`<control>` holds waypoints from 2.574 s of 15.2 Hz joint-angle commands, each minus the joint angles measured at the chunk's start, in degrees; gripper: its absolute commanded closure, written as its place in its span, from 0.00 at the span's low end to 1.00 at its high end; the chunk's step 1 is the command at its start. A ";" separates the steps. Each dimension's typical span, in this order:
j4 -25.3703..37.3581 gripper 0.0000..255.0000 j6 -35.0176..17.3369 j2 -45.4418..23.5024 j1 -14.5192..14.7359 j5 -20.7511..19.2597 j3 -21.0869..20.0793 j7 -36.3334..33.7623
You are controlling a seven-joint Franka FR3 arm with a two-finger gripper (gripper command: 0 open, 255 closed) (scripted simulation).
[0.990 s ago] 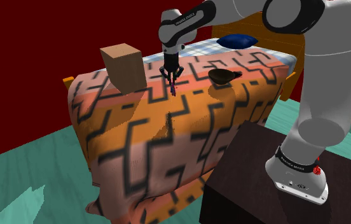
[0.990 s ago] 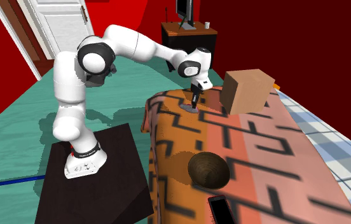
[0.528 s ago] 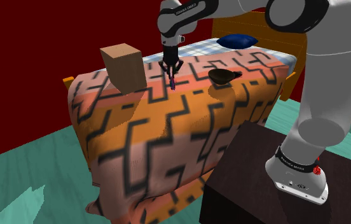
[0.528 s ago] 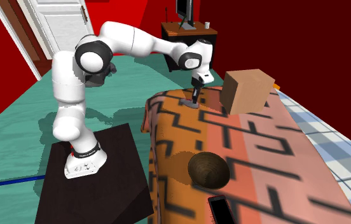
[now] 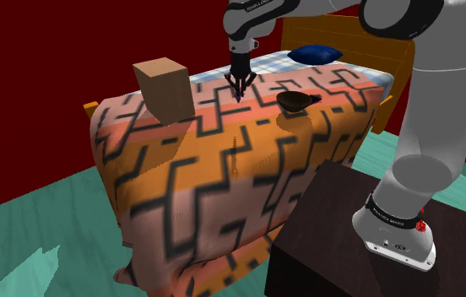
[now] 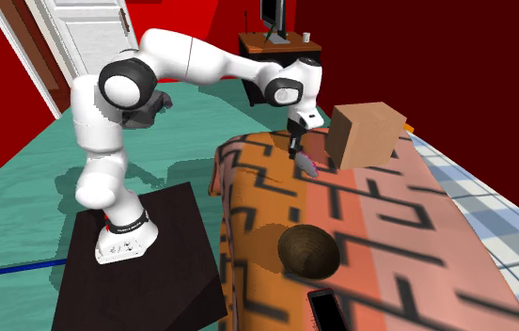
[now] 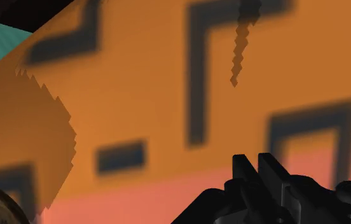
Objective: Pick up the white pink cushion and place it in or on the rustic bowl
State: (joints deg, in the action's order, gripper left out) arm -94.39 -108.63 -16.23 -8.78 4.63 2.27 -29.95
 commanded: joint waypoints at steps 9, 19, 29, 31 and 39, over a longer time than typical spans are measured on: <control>-0.29 1.00 1.38 0.81 -7.82 0.67 4.49 12.40; 7.27 1.00 5.04 -3.97 -16.18 1.93 8.65 24.60; 13.35 1.00 5.77 -9.88 -21.67 3.33 10.39 31.60; 12.13 1.00 4.34 -10.09 -21.62 3.41 10.35 31.71; 7.99 1.00 -1.11 -11.45 -21.53 3.86 10.14 32.19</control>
State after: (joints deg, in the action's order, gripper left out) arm -85.66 -109.29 -26.92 -30.31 8.43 12.48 2.20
